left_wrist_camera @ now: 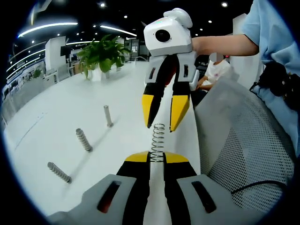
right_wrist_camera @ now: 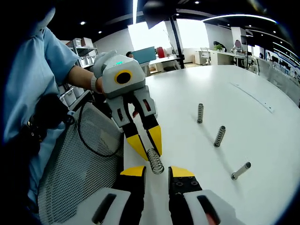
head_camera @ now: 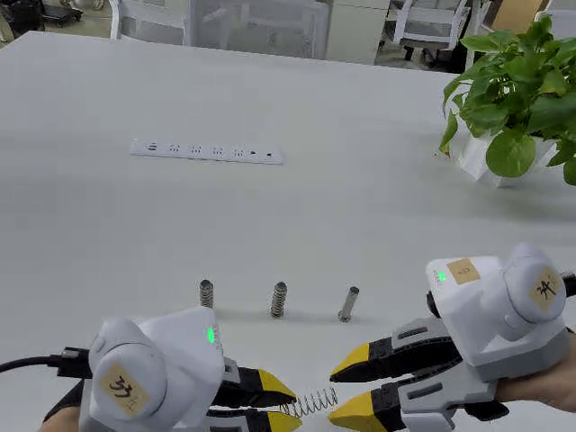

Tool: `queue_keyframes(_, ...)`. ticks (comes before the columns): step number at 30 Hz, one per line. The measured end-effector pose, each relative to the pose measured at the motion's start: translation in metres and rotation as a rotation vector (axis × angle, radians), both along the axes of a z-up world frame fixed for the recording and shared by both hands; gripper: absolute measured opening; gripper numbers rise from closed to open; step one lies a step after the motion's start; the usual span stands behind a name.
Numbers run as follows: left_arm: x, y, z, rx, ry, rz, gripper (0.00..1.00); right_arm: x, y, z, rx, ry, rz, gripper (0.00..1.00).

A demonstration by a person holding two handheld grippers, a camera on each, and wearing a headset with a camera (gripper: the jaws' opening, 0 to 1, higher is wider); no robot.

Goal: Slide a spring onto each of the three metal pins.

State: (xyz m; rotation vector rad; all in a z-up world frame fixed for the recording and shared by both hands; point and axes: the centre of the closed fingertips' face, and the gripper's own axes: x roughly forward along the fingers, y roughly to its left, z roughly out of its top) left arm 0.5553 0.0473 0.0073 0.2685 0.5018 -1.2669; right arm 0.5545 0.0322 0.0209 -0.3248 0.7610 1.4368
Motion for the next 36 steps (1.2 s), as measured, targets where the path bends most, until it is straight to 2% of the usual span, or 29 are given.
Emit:
queue_keyframes(2, 0.000, 0.000, 0.001, -0.006, 0.001, -0.002, 0.07, 0.000, 0.001, 0.000, 0.000, 0.002, 0.003, 0.12)
queue_keyframes(6, 0.000, -0.001, 0.001, -0.011, 0.000, -0.002, 0.07, 0.000, 0.001, -0.003, -0.009, 0.001, 0.007, 0.12)
queue_keyframes(9, 0.000, -0.001, 0.002, -0.014, 0.001, 0.000, 0.07, 0.000, 0.001, -0.004, -0.013, -0.005, 0.011, 0.08)
queue_keyframes(18, 0.000, -0.002, -0.001, -0.006, 0.005, 0.002, 0.06, -0.001, 0.002, -0.004, -0.024, -0.030, 0.026, 0.07)
queue_keyframes(23, 0.001, -0.003, -0.002, -0.002, 0.011, 0.007, 0.06, -0.001, 0.004, 0.000, -0.042, -0.086, 0.053, 0.07)
queue_keyframes(36, 0.000, -0.007, -0.003, 0.001, 0.030, 0.005, 0.06, -0.002, 0.011, 0.008, -0.069, -0.165, 0.104, 0.07)
